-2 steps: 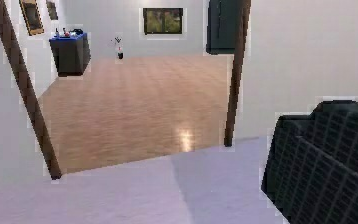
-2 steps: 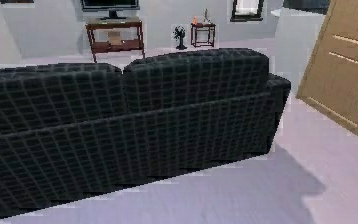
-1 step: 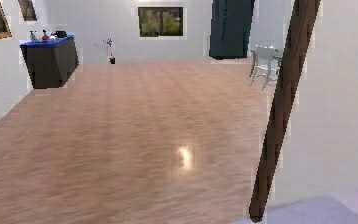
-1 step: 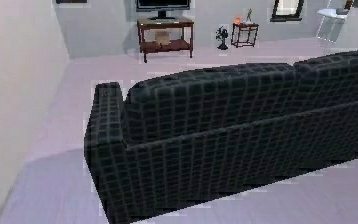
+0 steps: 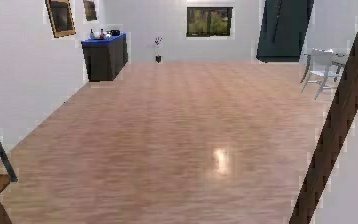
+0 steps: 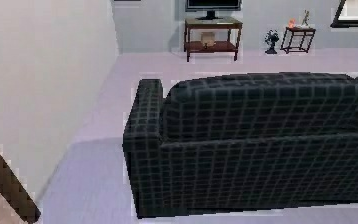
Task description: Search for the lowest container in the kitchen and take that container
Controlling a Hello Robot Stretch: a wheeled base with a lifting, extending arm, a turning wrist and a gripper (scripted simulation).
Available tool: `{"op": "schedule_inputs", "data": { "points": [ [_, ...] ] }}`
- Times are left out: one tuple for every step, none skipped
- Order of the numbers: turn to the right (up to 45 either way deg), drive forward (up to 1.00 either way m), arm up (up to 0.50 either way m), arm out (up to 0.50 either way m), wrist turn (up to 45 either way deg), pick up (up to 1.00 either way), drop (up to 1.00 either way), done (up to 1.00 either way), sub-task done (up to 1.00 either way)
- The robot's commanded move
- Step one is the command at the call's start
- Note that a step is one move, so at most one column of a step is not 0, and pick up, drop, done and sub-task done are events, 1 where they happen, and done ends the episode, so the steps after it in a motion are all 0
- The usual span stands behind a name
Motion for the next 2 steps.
{"op": "schedule_inputs", "data": {
  "points": [
    [0.0, 0.25, 0.0, 0.0, 0.0, 0.0, 0.0, 0.0, 0.0],
    [9.0, 0.0, 0.0, 0.0, 0.0, 0.0, 0.0, 0.0, 0.0]
  ]
}}
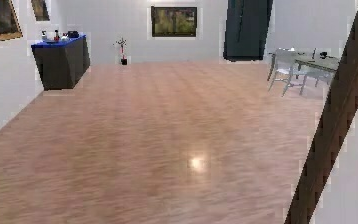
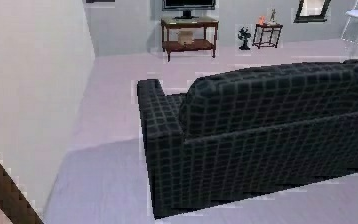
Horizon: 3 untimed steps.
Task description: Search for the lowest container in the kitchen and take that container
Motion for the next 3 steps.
{"op": "schedule_inputs", "data": {
  "points": [
    [0.0, 1.0, 0.0, 0.0, 0.0, 0.0, 0.0, 0.0, 0.0],
    [30.0, 0.0, 0.0, 0.0, 0.0, 0.0, 0.0, 0.0, 0.0],
    [0.0, 0.5, 0.0, 0.0, 0.0, 0.0, 0.0, 0.0, 0.0]
  ]
}}
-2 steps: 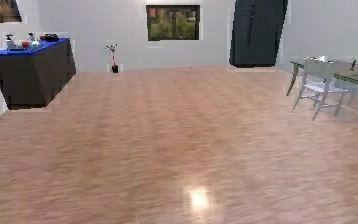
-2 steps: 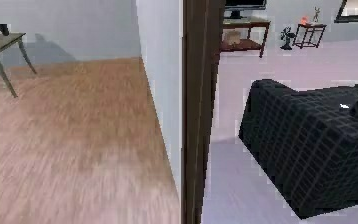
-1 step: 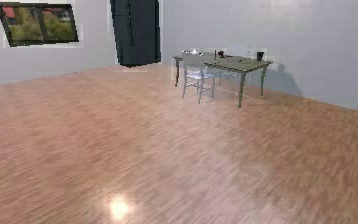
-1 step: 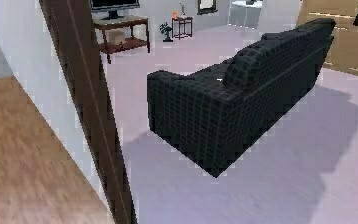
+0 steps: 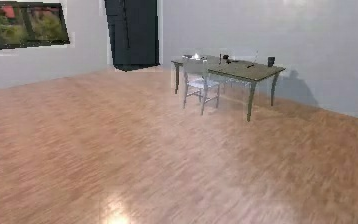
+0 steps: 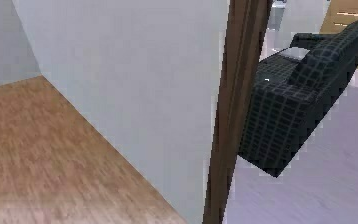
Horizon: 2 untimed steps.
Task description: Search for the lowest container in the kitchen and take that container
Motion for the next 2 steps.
{"op": "schedule_inputs", "data": {
  "points": [
    [9.0, 0.0, 0.0, 0.0, 0.0, 0.0, 0.0, 0.0, 0.0],
    [0.0, 1.0, 0.0, 0.0, 0.0, 0.0, 0.0, 0.0, 0.0]
  ]
}}
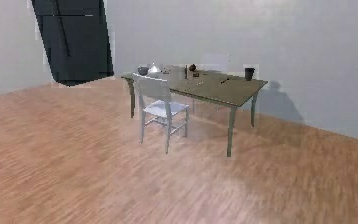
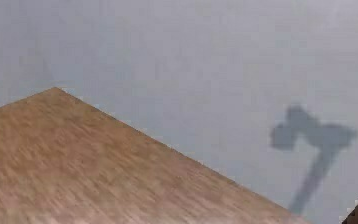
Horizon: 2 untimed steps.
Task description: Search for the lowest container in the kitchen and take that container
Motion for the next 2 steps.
{"op": "schedule_inputs", "data": {
  "points": [
    [0.0, 1.0, 0.0, 0.0, 0.0, 0.0, 0.0, 0.0, 0.0],
    [0.0, 0.25, 0.0, 0.0, 0.0, 0.0, 0.0, 0.0, 0.0]
  ]
}}
